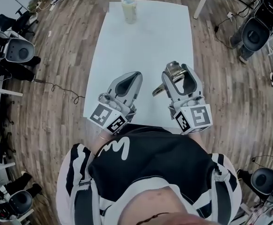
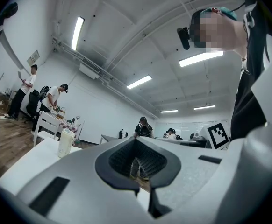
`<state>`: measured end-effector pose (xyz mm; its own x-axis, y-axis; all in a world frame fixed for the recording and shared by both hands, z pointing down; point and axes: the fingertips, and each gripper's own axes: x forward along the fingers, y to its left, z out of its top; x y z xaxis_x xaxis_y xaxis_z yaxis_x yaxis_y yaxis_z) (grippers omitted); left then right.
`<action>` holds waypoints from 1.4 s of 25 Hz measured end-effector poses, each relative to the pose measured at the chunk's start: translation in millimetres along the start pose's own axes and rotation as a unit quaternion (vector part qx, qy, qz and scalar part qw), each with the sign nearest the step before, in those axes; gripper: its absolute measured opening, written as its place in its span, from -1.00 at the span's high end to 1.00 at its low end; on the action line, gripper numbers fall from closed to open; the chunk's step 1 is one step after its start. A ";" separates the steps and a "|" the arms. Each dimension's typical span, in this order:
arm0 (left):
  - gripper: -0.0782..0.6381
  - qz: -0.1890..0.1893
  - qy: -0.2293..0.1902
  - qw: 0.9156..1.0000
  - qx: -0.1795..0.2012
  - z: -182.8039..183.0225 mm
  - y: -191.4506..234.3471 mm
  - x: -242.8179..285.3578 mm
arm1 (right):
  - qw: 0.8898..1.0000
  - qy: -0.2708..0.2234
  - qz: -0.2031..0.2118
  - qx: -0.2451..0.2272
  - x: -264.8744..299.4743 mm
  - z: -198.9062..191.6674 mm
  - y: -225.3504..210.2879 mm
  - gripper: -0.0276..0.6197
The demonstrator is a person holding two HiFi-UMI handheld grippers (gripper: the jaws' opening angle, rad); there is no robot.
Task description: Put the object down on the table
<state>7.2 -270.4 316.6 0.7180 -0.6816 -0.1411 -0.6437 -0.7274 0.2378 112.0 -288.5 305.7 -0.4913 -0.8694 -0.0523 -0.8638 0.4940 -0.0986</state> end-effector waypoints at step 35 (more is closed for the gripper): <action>0.77 0.017 0.045 0.998 -0.038 -34.4 89.8 43.0 | 0.995 0.102 -0.011 -0.002 98.9 -78.1 -42.4 -0.03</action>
<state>-10.7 -362.3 365.0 0.7192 -0.6933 -0.0458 -0.6488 -0.6936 0.3129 91.4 -395.2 382.3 -0.4844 -0.8615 0.1524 -0.8748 0.4753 -0.0941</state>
